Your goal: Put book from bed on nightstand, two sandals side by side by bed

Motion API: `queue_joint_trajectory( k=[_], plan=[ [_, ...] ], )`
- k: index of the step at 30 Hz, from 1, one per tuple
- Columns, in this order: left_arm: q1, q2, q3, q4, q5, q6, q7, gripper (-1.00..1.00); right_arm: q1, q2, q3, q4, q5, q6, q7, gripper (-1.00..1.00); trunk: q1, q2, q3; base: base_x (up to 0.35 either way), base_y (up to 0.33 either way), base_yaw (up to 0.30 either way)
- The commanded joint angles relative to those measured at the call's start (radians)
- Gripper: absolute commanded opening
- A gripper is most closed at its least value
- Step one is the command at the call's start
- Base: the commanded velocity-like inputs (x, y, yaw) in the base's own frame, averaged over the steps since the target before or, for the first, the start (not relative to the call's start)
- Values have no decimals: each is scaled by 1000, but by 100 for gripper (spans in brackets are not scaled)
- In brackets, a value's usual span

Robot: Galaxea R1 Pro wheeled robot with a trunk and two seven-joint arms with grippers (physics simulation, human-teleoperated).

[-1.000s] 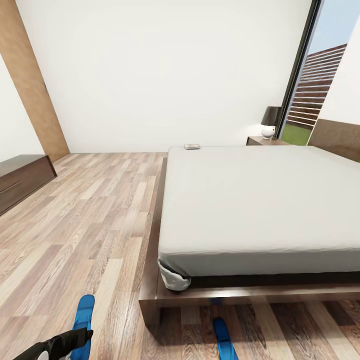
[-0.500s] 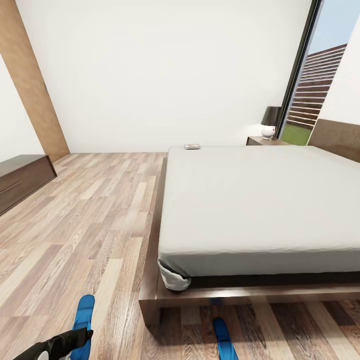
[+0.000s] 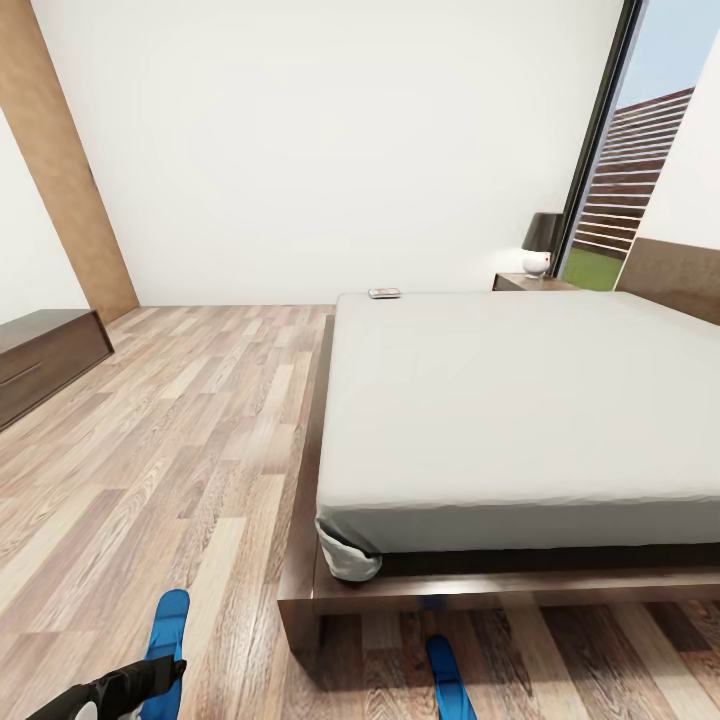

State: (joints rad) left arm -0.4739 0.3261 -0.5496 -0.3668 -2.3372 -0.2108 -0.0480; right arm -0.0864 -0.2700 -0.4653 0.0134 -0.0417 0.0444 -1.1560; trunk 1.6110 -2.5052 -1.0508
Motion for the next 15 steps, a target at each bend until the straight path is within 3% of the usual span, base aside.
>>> queue_joint_trajectory(
  k=[1, 15],
  plan=[
    [0, 1, -2, -3, -5, -6, -4, -100, 0, -1, 5, 2, -4, 5, -6, 100, 0, 0, -1, 0, 0, 0],
    [0, 1, -3, -2, -5, -6, -3, -100, 5, -2, 6, 4, -4, 5, -67, 100, 0, 0, -1, 0, 0, 0]
  ],
)
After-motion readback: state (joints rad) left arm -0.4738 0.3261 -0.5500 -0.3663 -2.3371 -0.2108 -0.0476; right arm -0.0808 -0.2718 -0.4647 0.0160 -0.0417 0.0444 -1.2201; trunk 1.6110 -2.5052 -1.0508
